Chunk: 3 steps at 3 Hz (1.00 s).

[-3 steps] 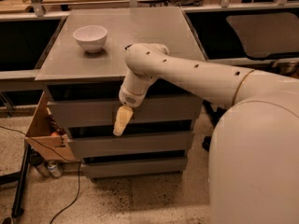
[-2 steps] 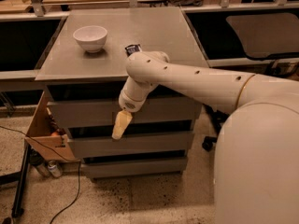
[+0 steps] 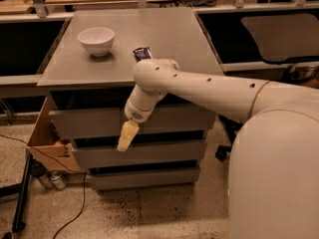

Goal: Open top drawer

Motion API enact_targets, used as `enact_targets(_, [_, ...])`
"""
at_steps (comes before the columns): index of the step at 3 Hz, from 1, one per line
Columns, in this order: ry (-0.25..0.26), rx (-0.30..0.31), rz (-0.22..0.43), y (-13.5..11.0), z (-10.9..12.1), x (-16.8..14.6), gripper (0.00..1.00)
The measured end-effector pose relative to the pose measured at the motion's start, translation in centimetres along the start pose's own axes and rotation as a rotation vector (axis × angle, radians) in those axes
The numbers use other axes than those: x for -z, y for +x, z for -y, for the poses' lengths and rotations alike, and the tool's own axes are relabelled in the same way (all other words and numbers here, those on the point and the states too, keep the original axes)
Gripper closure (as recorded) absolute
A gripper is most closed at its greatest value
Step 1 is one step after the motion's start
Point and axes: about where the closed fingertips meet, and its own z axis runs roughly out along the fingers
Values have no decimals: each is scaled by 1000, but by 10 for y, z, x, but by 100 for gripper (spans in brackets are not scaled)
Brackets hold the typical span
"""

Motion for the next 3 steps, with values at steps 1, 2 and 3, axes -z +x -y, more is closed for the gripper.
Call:
enact_targets(1, [-30,7,4,-2,-7,-2,0])
enact_targets(2, [-59,20,3,-3,-15,-4,0])
enact_targets(3, [-60,20,3,-4,-15,-2,0])
